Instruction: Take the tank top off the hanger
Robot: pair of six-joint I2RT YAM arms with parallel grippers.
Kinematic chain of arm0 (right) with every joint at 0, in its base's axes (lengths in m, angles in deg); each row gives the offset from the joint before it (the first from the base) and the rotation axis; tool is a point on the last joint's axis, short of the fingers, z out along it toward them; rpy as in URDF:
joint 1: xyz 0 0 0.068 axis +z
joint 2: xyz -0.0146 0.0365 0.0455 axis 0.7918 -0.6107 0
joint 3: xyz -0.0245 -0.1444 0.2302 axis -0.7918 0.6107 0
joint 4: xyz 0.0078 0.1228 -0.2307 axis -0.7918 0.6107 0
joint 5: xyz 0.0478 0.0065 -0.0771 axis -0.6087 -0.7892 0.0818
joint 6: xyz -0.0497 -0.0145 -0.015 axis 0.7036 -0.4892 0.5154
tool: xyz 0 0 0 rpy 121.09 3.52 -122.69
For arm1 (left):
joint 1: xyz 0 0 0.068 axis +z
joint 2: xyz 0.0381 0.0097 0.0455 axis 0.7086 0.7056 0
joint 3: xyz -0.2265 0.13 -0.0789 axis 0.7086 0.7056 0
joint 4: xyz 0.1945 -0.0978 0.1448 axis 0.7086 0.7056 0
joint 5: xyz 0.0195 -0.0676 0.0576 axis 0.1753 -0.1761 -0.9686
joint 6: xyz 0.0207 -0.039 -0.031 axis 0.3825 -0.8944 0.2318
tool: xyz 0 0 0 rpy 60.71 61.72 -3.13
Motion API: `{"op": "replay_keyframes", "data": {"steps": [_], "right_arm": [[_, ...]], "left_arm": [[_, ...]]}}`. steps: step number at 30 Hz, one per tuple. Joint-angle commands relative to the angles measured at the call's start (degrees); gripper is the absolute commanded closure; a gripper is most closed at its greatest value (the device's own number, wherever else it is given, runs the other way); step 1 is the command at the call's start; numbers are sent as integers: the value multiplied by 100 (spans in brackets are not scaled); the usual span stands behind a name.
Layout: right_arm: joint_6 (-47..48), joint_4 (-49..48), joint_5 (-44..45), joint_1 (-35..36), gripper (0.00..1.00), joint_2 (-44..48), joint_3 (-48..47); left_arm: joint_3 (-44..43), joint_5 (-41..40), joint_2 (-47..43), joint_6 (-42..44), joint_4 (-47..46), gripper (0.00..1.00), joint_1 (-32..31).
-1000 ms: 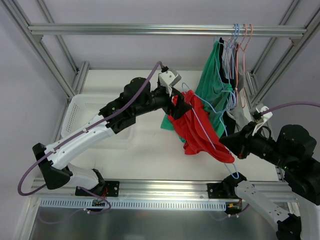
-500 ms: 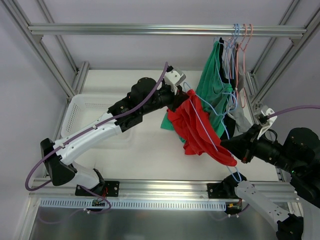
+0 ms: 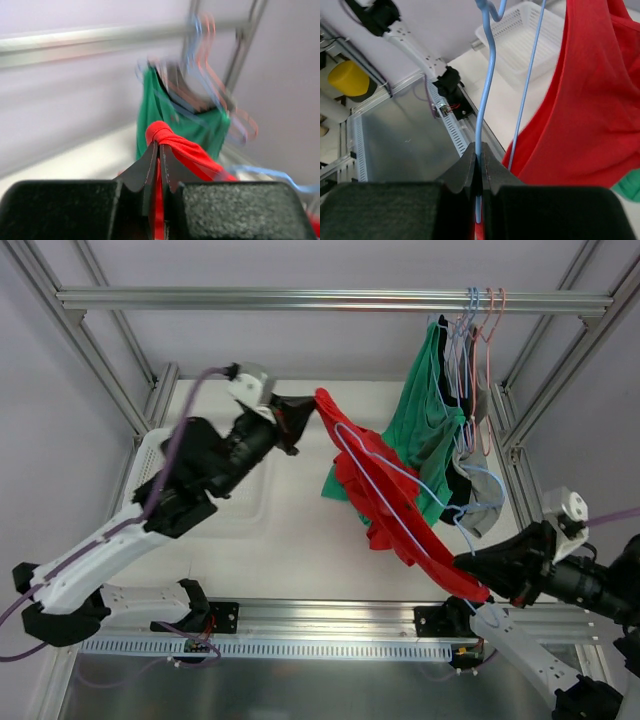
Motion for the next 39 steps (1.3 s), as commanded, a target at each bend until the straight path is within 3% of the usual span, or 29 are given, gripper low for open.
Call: {"op": "replay_keyframes", "data": {"steps": [1, 4, 6, 8, 11, 13, 16, 17, 20, 23, 29, 30, 31, 34, 37, 39], "right_arm": [[357, -275, -983, 17, 100, 212, -370], [331, -897, -1755, 26, 100, 458, -169], [156, -1836, -1933, 26, 99, 799, 277], [-169, -2809, -1279, 26, 100, 1029, 630], [-590, -4092, -233, 17, 100, 1320, 1482], [-898, -4920, 122, 17, 100, 1338, 2191], [-1575, -6642, 343, 17, 100, 1066, 2879], [-1759, -7639, 361, 8, 100, 778, 3038], [-2375, -9434, 788, 26, 100, 206, 3539], [-2368, -10195, 1667, 35, 100, -146, 3873], [-1068, -10865, 2697, 157, 100, -359, 4866], [-954, -10718, 2664, 158, 100, -350, 4973], [-848, -10256, 2664, 158, 100, -298, 4869], [-742, -6871, 2568, 166, 100, -192, 3991], [-777, -5133, 2716, 166, 99, -183, 3568], [-751, -4663, 2822, 166, 100, -305, 3428]], "left_arm": [[-657, -839, -560, 307, -314, 100, -16], [-1009, -928, -543, 343, 177, 100, -16], [-905, -649, -586, 291, 450, 100, -16], [-564, -122, -875, 141, 495, 100, -16], [464, 1555, -1445, -262, 408, 100, -16], [1299, 2773, -1667, -525, 85, 100, -16], [2258, 3814, -1791, -1008, -400, 100, -25], [2416, 4009, -1678, -1132, -566, 100, -34], [3005, 4424, -1458, -1440, -839, 100, -261], [3629, 4241, -1273, -1581, -1086, 100, -560], [4535, 3819, -807, -1880, -1350, 100, -772], [4667, 3409, -789, -1924, -1281, 100, -798], [4720, 3205, -754, -2055, -1202, 100, -798], [4660, 2291, -789, -2240, -616, 100, -807], [4370, 1587, -841, -2302, 44, 98, -816], [4010, 1253, -868, -2241, 493, 77, -816]]}}
